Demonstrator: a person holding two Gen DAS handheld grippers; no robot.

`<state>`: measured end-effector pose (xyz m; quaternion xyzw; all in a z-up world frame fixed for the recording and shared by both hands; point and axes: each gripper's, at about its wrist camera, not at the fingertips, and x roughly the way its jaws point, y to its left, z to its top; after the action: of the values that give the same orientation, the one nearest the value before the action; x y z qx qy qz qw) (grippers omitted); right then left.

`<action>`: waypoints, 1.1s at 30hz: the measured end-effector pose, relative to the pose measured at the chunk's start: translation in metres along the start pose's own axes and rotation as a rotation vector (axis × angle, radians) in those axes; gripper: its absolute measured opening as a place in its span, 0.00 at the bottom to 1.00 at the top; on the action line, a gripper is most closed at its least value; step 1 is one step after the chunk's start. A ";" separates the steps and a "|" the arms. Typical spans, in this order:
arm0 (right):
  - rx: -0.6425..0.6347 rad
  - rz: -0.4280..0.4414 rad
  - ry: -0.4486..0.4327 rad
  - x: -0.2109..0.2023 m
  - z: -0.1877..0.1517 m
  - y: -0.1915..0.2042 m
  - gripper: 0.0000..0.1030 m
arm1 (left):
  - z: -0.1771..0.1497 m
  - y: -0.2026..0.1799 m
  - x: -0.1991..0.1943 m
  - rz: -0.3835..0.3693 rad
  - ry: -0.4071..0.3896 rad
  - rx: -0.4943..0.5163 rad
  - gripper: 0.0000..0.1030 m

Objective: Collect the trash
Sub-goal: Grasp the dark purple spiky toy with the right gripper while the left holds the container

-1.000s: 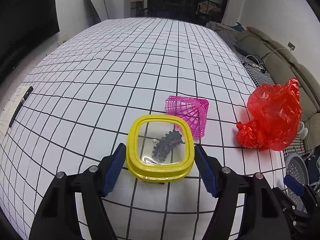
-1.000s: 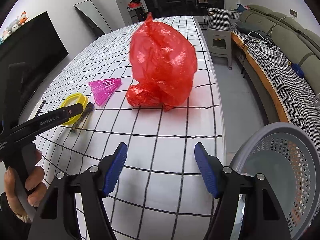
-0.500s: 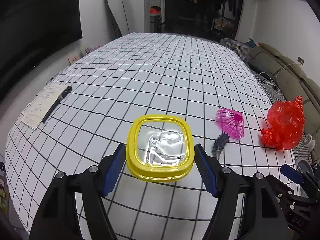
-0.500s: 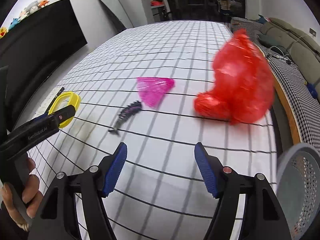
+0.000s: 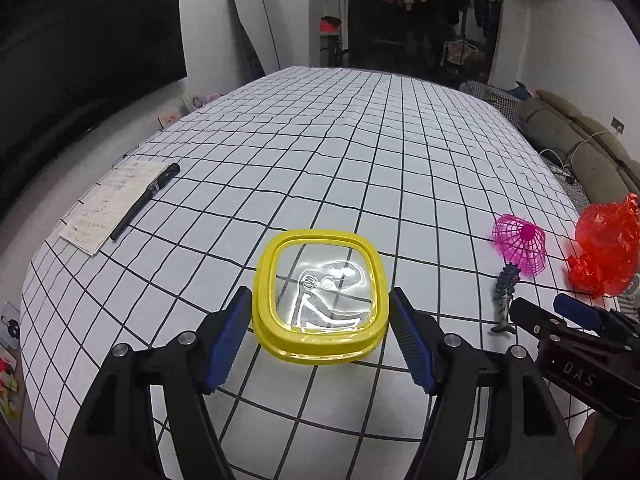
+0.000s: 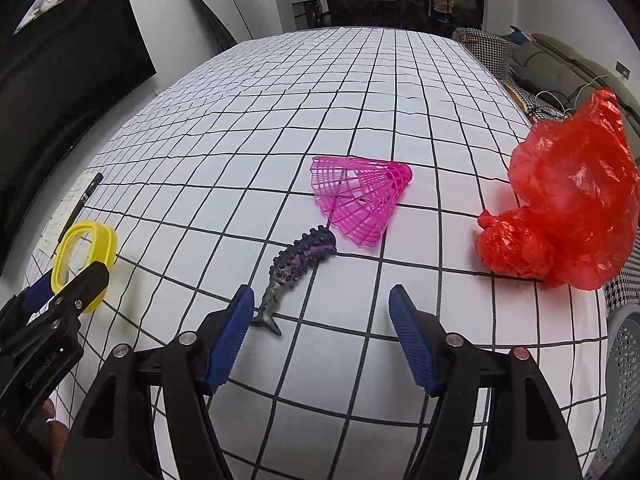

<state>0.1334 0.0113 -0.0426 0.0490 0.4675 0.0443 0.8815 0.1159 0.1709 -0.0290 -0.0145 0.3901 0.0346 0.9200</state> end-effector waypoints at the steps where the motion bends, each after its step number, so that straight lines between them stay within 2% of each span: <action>1: -0.001 -0.009 0.000 0.002 0.001 0.002 0.65 | -0.001 0.002 0.002 -0.003 0.008 -0.008 0.66; 13: -0.052 -0.104 0.014 0.026 0.009 0.024 0.64 | 0.001 0.015 0.003 -0.042 0.006 -0.061 0.66; 17: -0.071 -0.106 -0.001 0.026 0.010 0.033 0.51 | 0.000 0.014 0.001 -0.052 0.005 -0.060 0.66; 20: -0.098 -0.099 -0.010 0.024 0.008 0.039 0.33 | 0.000 0.015 0.001 -0.063 0.010 -0.066 0.66; 21: -0.107 -0.095 -0.012 0.023 0.007 0.041 0.23 | 0.000 0.015 0.001 -0.065 0.010 -0.067 0.66; 22: -0.112 -0.090 -0.013 0.022 0.006 0.041 0.20 | 0.000 0.016 0.001 -0.066 0.011 -0.069 0.66; 33: -0.084 -0.043 -0.015 -0.003 -0.012 0.020 0.19 | -0.002 0.007 -0.009 -0.079 -0.007 -0.043 0.66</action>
<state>0.1210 0.0316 -0.0448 0.0022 0.4593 0.0448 0.8871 0.1076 0.1776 -0.0240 -0.0497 0.3851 0.0065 0.9215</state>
